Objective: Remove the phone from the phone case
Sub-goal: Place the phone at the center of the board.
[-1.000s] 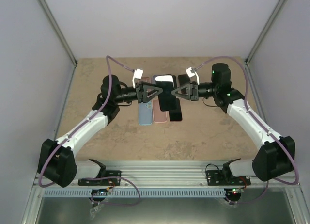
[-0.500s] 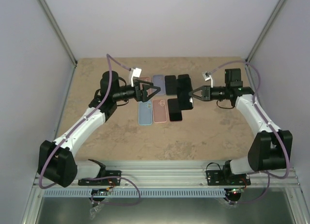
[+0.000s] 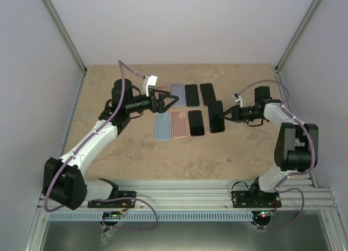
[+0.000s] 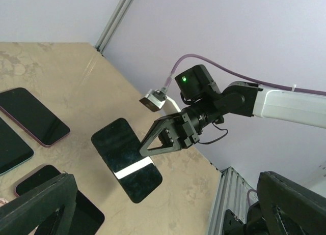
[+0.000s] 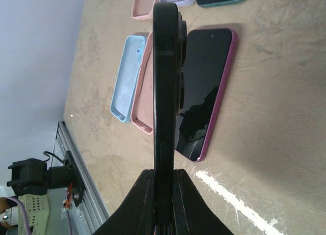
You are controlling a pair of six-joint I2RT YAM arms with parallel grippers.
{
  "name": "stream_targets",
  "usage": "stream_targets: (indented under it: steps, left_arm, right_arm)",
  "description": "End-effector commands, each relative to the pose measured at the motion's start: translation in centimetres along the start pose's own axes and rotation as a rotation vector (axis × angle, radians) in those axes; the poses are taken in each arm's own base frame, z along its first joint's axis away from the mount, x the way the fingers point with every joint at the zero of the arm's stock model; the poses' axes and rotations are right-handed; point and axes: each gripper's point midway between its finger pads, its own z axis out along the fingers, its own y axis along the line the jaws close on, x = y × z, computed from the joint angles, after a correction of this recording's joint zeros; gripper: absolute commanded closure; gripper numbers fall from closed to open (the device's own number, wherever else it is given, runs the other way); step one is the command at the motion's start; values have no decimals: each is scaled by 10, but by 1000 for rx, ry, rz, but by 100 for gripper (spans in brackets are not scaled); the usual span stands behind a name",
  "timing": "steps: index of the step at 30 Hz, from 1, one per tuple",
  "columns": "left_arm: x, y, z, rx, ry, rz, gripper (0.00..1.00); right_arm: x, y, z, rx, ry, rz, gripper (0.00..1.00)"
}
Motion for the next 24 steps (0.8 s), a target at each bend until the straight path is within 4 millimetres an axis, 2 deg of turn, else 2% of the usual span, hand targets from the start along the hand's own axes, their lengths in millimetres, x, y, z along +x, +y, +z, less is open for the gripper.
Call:
stream_targets:
  steps: [1,19,24]
  left_arm:
    - [-17,-3,-8,-5,-55,16,1]
    - [-11,0,-9,10,-63,-37,1]
    - [-11,1,-9,12,-65,-43,1]
  right_arm:
    - [0,-6,6,-23,9,-4,100]
    - [-2,-52,37,-56,123,97,99]
    - [-3,-59,42,-85,135,132,100]
